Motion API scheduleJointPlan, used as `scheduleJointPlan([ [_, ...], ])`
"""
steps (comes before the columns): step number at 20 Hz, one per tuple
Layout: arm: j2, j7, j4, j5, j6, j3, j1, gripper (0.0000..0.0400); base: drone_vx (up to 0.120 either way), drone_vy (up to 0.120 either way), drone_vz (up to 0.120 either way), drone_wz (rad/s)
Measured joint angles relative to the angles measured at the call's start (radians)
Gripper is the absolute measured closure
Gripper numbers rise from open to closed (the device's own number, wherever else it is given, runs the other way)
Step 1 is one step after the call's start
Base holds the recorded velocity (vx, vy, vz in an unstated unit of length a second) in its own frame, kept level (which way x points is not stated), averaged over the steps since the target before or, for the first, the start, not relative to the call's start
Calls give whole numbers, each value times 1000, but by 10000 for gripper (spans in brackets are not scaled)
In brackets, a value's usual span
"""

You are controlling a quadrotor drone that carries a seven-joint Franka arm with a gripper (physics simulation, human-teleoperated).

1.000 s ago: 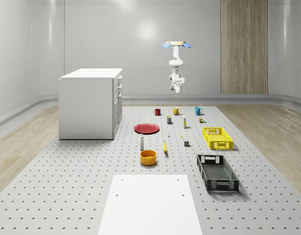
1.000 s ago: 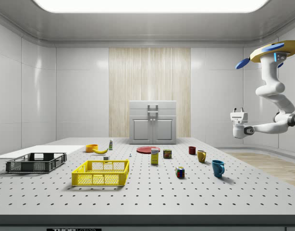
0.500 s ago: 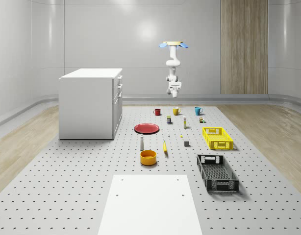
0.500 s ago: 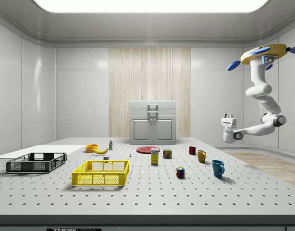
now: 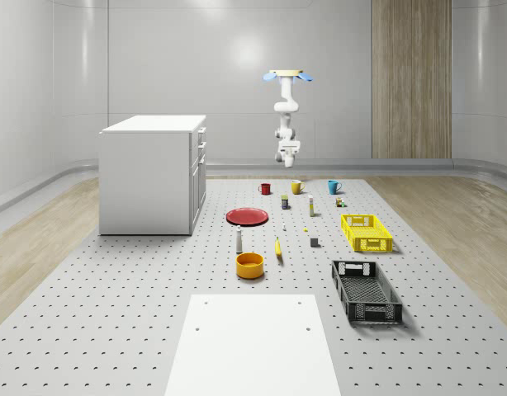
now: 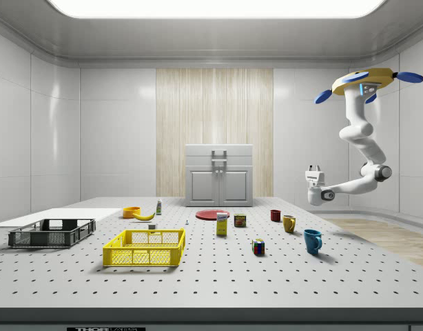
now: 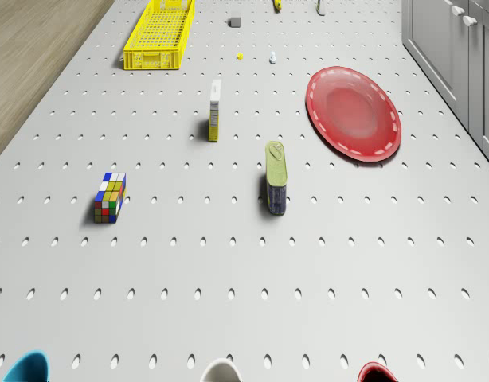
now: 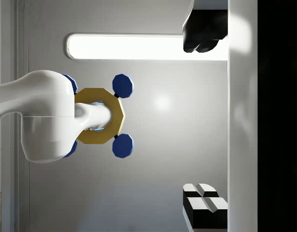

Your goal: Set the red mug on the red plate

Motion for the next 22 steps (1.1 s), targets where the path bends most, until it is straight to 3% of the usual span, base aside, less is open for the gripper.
scheduleJointPlan([
  [22, -9, 0, -7, -5, 14, 5, -3, 0, 120, -120, 0, 0],
])
